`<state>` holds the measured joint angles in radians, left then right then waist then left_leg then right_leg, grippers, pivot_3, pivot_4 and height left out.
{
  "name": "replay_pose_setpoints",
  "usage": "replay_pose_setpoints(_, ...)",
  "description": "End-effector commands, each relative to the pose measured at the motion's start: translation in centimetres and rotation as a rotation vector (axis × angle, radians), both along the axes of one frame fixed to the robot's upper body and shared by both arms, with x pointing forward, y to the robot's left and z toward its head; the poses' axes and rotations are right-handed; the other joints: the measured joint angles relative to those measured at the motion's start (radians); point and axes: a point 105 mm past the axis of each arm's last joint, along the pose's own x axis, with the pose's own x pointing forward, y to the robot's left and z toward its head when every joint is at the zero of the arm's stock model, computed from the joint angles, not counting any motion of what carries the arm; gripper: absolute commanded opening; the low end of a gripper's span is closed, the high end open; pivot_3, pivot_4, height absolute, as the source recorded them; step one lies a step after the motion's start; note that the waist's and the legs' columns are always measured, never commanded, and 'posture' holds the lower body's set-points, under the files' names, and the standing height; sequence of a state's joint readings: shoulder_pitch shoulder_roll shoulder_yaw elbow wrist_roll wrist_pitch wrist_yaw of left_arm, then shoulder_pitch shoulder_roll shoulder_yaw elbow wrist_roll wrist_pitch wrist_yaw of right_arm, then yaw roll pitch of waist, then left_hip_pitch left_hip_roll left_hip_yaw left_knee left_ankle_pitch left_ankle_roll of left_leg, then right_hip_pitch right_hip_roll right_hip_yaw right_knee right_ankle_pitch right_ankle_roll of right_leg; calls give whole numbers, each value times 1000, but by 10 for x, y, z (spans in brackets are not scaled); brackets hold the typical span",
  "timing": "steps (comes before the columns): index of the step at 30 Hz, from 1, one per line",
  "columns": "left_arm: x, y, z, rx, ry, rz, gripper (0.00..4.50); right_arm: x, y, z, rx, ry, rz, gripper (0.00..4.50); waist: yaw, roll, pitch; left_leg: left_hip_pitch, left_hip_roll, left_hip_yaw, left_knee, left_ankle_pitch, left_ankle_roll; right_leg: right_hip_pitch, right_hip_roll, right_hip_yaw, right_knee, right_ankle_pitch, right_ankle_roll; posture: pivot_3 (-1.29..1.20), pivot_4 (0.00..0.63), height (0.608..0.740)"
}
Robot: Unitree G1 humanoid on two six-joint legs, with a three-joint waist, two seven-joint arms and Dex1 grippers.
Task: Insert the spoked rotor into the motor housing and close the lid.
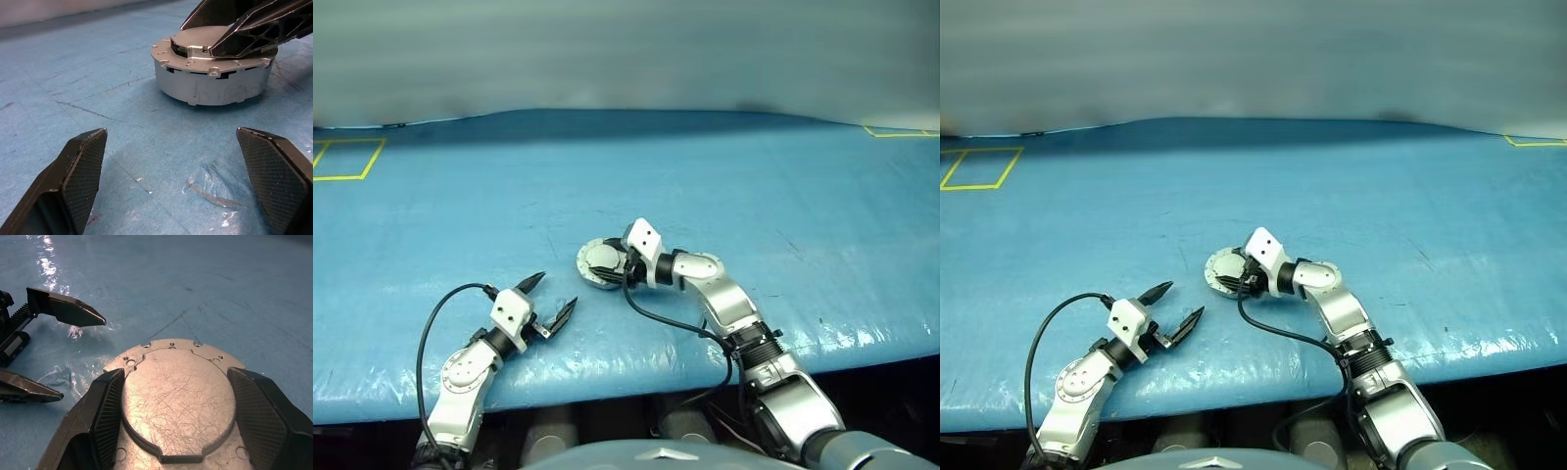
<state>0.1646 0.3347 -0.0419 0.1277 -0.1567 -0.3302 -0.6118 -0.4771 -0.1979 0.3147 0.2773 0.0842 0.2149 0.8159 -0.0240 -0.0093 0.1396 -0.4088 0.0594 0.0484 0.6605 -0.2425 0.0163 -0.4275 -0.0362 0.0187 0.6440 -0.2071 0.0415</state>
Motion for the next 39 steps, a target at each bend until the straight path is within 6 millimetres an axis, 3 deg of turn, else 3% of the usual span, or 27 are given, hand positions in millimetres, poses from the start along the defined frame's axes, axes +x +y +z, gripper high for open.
replay_pose_setpoints(1,-5,-6,-5,2,24,-21,4500,2,-6,-5,-19,31,-10,3012,0,0,0,0,0,0,0,0,0,0,0,0,0,0,0,0,150,740)
replay_pose_setpoints(7,-5,-6,-5,0,24,-23,4500,2,-8,8,-18,-4,25,3012,3,0,0,-1,0,0,0,0,0,0,0,0,0,0,0,0,150,740)
replay_pose_setpoints(19,-3,-7,-5,-1,23,-26,4500,4,-10,2,-41,17,31,3012,6,0,0,-1,0,0,0,0,0,-1,0,0,-1,0,0,0,150,740)
replay_pose_setpoints(26,-4,-9,-6,-5,26,-28,4500,1,-4,21,41,45,69,3012,6,0,0,-1,0,0,0,0,0,-1,0,0,-1,1,-2,0,150,740)
replay_pose_setpoints(33,-4,-11,-6,-9,24,-29,4500,0,-5,16,-27,28,92,3012,9,0,0,-2,0,0,-1,0,0,-1,0,0,-1,1,-2,0,150,740)
replay_pose_setpoints(39,-5,-10,-7,-9,25,-24,4500,5,-9,-1,-104,17,66,3012,9,0,0,-2,0,0,-1,0,0,-1,0,0,-1,1,-2,0,150,740)
